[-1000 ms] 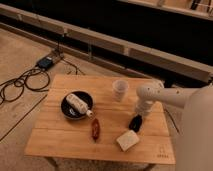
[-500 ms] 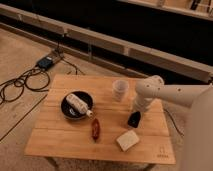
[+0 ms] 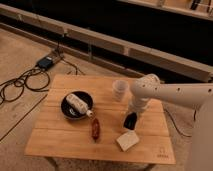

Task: Place the eraser on the white sponge

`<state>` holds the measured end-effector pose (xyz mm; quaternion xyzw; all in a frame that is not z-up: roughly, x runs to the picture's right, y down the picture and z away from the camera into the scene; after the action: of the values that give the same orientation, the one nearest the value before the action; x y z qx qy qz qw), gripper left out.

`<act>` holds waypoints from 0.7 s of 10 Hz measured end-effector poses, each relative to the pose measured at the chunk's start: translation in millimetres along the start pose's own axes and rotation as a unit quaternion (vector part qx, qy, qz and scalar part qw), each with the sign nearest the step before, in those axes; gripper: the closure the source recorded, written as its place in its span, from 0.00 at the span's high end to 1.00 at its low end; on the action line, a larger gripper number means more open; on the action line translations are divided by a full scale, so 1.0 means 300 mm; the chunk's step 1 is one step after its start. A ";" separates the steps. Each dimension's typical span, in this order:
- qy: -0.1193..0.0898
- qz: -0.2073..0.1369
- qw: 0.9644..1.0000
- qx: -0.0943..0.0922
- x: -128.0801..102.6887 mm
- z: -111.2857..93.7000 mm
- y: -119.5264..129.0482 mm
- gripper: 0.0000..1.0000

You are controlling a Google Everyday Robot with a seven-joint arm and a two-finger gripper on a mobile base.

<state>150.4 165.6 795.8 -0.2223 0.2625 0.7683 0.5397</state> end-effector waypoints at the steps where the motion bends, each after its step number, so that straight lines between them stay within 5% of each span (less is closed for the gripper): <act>1: 0.004 -0.007 1.000 0.000 0.025 -0.005 0.017 0.00; 7: 0.018 0.002 1.000 0.007 0.184 -0.036 -0.006 0.00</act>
<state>135.0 198.5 752.8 -0.2318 0.2781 0.7634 0.5349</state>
